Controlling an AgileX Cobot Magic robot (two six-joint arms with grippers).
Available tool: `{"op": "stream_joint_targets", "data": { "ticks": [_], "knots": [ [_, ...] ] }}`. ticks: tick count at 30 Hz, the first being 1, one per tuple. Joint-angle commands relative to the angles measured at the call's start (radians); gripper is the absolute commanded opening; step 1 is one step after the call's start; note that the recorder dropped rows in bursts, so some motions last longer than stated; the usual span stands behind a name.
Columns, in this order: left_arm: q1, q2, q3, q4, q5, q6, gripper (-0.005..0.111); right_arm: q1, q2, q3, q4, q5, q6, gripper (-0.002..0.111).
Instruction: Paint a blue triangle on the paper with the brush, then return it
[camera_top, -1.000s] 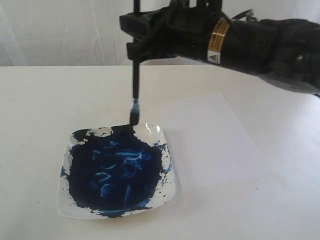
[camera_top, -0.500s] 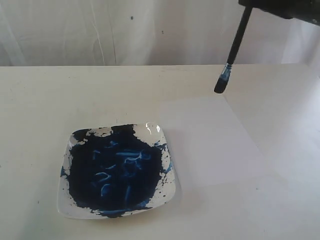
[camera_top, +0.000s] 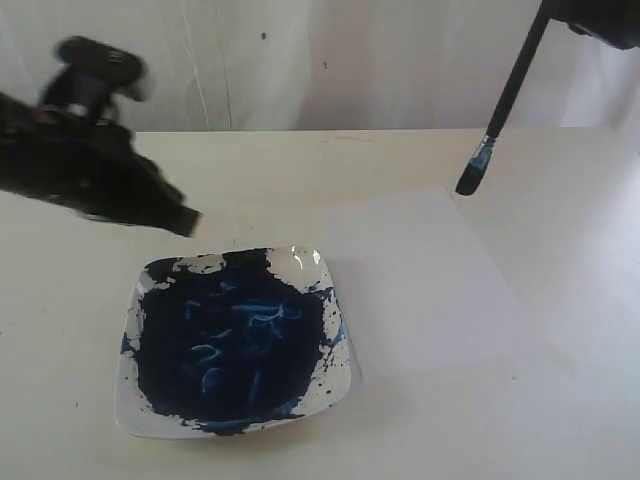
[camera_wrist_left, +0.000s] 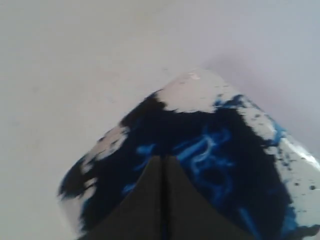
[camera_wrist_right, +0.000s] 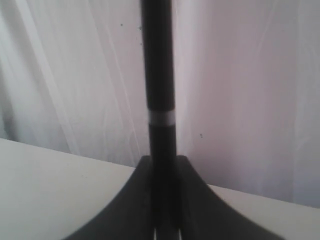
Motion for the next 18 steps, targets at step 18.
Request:
{"op": "stream_joint_targets", "data": {
  "ticks": [18],
  "knots": [
    [-0.095, 0.58, -0.521, -0.711, 0.382, 0.878, 0.0, -0.045, 0.238, -0.093, 0.01, -0.062, -0.094, 0.0]
  ]
}}
